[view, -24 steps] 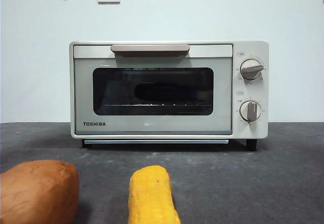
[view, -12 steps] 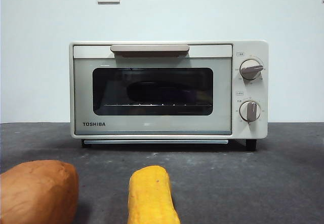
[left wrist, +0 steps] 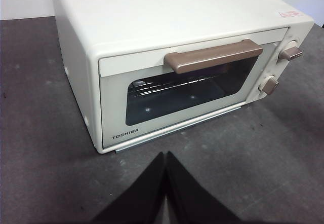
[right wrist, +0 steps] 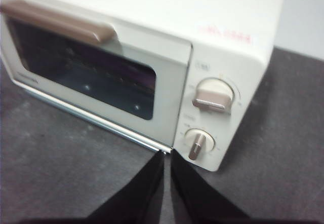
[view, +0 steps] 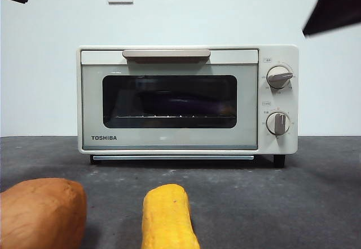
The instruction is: Take the eggplant from the table,put the eggplant in the oven
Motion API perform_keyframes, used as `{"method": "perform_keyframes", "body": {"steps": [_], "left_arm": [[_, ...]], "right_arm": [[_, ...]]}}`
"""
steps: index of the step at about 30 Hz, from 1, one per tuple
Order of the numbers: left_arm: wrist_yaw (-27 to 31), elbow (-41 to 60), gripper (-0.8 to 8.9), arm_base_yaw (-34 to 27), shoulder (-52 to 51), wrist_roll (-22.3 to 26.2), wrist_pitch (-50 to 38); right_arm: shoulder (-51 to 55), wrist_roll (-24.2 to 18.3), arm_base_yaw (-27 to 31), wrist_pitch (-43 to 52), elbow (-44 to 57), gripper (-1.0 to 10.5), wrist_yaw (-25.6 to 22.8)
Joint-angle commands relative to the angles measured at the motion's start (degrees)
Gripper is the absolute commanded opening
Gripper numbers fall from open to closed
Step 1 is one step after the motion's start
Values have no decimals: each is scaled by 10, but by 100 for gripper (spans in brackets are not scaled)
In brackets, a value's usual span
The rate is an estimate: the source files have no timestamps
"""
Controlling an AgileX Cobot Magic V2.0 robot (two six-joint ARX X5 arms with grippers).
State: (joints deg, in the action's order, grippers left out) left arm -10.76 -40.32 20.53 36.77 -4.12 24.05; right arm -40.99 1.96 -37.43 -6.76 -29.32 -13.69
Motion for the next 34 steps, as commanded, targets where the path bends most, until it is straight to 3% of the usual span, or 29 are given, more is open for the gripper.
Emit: {"method": "perform_keyframes", "body": {"steps": [1, 12, 16, 17, 21, 27, 34], "left_arm": [[2, -5, 8, 3, 6, -5, -9], [2, -5, 8, 5, 9, -5, -12], [3, -4, 8, -4, -50, -1, 4], [3, -4, 8, -9, -70, 19, 5], [4, 22, 8, -57, -164, 54, -6], [80, 144, 8, -159, -278, 56, -69], [81, 273, 8, -223, -350, 54, -74]], "right_arm": [[-4, 6, -3, 12, -6, 5, -3], [-4, 6, -3, 12, -6, 5, -3], [-4, 6, -3, 12, -6, 5, -3], [-4, 6, -3, 12, -6, 5, -3], [-4, 6, -3, 12, -6, 5, -3], [-4, 6, -3, 12, -6, 5, -3], [-4, 6, -3, 12, -6, 5, -3]]}}
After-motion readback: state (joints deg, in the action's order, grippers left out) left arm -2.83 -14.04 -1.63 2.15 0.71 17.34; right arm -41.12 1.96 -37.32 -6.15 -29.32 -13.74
